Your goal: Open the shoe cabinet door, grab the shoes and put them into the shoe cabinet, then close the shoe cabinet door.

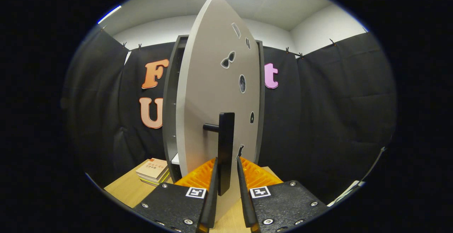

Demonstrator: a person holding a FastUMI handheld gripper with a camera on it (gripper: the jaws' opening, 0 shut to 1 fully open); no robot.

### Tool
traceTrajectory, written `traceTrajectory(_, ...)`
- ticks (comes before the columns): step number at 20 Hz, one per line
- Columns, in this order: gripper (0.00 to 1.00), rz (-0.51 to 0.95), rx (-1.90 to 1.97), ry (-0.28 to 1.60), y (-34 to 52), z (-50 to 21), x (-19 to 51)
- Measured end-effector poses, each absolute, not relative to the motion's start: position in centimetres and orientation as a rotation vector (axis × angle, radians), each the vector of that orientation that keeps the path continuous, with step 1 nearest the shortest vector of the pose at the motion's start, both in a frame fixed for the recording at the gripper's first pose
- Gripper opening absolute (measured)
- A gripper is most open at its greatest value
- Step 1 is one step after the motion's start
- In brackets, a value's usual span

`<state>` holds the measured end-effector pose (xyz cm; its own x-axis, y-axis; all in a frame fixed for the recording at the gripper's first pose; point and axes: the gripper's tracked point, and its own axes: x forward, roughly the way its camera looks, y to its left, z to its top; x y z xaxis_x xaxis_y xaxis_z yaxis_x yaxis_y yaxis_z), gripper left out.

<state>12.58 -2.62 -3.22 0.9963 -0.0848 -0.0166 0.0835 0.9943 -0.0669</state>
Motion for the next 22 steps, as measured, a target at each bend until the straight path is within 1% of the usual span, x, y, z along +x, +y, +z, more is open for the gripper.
traceTrajectory(11,0.32,-0.190,-0.030,0.030,-4.0,-3.3,12.3)
traceTrajectory(18,0.37,-0.242,-0.012,0.017,-6.1,-3.2,11.8)
traceTrajectory(22,0.35,-0.247,0.002,0.022,-6.3,-3.2,11.6)
